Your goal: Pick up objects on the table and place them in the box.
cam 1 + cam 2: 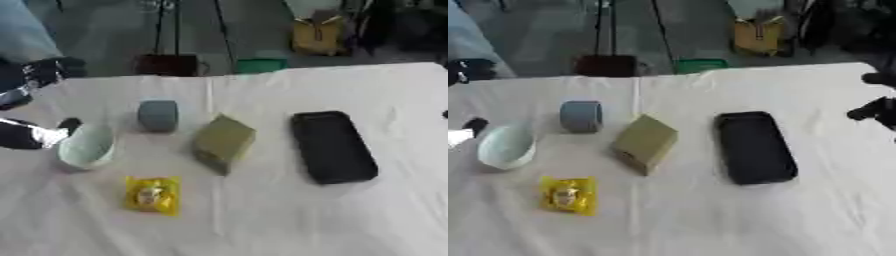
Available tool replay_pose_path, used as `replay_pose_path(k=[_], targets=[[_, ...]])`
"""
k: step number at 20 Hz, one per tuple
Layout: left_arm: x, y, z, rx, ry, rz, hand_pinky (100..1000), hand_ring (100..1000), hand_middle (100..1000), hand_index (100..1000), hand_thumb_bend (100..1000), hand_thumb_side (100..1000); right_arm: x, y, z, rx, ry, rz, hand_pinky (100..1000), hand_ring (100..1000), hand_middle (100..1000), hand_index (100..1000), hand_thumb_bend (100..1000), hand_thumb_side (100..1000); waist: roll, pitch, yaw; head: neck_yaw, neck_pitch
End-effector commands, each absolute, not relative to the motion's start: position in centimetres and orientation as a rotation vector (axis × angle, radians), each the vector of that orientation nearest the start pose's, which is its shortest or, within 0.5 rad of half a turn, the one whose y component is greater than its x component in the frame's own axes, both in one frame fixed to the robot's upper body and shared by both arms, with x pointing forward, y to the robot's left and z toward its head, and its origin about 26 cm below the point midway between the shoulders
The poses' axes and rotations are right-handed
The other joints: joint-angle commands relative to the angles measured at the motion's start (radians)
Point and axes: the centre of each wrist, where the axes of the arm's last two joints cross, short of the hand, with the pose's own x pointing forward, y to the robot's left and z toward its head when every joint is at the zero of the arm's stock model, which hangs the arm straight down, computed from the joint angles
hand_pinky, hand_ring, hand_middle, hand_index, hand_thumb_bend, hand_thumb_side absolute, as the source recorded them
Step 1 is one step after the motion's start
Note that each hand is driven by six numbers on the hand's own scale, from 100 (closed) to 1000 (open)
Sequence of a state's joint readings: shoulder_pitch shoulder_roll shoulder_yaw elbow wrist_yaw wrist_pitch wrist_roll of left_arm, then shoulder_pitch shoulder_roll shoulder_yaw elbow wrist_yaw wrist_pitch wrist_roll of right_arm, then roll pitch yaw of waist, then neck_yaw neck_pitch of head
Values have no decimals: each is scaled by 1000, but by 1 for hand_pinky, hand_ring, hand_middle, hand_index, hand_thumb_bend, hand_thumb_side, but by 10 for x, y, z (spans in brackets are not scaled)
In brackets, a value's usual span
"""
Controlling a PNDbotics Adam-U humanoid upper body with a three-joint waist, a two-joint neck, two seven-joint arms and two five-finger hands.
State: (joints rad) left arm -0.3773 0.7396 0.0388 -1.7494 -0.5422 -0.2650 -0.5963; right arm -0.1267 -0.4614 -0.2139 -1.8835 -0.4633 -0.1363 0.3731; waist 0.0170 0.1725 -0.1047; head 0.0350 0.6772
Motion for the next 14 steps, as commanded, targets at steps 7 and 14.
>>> replay_pose_path(k=[7,14], targets=[[333,360,235,660,-1552,-1665,851,1000,1000,1000,113,653,285,-364,173,167,-2178,449,669,562,795,847,100,756,5,-9,-2,6,4],[334,363,239,631,-1503,-1709,862,1000,1000,1000,386,868,285,-364,173,170,-2175,453,669,562,795,848,100,756,8,-11,-3,5,5]])
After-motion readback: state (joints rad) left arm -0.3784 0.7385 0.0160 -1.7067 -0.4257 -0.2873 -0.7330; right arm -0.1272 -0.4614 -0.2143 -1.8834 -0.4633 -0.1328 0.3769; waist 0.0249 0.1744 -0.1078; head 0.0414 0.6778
